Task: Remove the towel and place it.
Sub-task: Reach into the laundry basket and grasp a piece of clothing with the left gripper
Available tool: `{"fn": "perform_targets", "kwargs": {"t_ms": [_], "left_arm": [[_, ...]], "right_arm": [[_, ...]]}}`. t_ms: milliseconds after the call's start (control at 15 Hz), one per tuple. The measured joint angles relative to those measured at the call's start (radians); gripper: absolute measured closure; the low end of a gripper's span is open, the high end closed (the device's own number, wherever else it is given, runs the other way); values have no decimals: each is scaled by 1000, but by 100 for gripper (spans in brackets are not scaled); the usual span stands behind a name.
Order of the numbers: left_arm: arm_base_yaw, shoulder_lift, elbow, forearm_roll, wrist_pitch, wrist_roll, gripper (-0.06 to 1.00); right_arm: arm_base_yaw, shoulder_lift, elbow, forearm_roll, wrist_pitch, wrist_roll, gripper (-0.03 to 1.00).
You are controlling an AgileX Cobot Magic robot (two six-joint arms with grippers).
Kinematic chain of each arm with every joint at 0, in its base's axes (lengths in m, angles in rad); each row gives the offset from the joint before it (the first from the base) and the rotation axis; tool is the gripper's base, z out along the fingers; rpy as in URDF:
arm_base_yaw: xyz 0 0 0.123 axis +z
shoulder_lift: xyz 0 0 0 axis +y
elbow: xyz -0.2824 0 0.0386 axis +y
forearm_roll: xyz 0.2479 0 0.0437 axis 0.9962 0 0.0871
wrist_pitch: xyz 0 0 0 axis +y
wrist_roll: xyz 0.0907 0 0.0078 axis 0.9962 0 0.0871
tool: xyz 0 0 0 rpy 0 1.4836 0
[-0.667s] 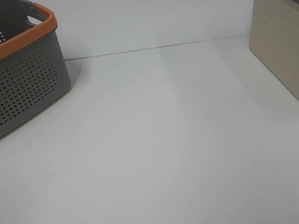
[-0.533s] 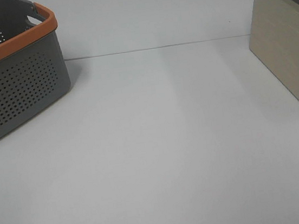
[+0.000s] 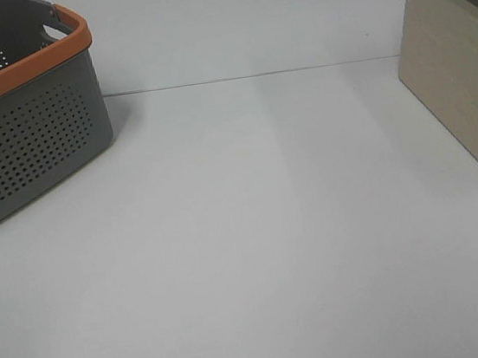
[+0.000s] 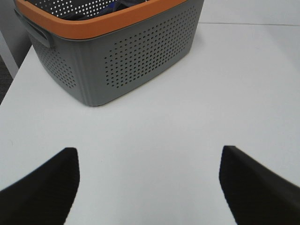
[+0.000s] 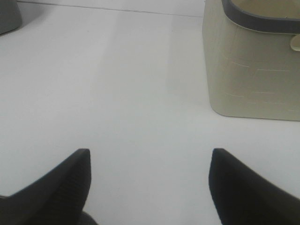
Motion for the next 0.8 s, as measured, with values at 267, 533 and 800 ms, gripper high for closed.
{"fn": "perform_targets", "kwargs": {"t_ms": [267, 533, 800], "left_arm": [[0, 0, 0, 0, -1, -2, 18], [0, 0, 0, 0, -4, -2, 18], [0, 1, 0, 0, -4, 11, 18]], "right_arm": [[0, 0, 0, 0, 0, 0, 27], [0, 0, 0, 0, 0, 0, 27], [0, 0, 0, 0, 0, 0, 27]]}}
